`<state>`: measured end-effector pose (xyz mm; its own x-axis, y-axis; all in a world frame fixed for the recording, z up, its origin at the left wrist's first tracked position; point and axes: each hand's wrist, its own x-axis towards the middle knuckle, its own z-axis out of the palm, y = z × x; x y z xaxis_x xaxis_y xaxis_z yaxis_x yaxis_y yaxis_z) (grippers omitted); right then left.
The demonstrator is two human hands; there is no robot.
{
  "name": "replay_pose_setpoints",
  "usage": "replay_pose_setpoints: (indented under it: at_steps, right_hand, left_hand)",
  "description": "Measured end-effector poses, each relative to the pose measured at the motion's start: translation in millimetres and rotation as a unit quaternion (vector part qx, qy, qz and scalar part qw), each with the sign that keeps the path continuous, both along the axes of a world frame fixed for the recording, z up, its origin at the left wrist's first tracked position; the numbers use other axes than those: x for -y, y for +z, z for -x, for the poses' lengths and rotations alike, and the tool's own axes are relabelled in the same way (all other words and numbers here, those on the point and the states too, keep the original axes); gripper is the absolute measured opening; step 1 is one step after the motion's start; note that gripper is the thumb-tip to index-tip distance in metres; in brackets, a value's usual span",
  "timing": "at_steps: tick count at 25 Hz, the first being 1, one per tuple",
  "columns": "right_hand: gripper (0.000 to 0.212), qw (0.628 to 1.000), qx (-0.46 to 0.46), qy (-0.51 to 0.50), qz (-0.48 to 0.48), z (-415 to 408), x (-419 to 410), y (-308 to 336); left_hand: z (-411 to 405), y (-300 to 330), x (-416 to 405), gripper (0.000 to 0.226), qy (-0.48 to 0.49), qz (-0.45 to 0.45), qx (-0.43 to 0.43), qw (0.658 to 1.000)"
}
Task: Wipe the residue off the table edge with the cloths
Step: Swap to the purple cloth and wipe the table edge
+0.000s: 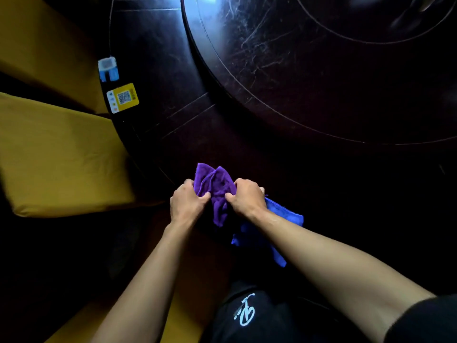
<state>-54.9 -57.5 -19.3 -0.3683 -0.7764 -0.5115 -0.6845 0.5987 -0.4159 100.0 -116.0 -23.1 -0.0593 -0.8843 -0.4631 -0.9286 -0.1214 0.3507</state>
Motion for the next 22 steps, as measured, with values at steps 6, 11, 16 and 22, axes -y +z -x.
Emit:
replay_pose_setpoints:
  at_steps: [6,11,16,22]
  right_hand:
    - [0.014,0.923,0.256,-0.261,0.116,56,-15,18]
    - [0.032,0.874,0.213,-0.387,0.202,133,-44,22]
    - [0.039,0.917,-0.068,-0.358,0.162,169,-88,12]
    - [0.049,0.957,-0.227,-0.073,0.167,122,-80,-19]
  left_hand:
    - [50,21,-1,0.008,0.125,-0.100,-0.280,0.947]
    - [129,24,-7,0.014,0.101,-0.208,-0.408,0.883]
    - [164,2,-20,0.025,-0.310,0.100,-0.024,0.945]
    - [144,-41,9,0.044,-0.365,0.247,-0.034,0.897]
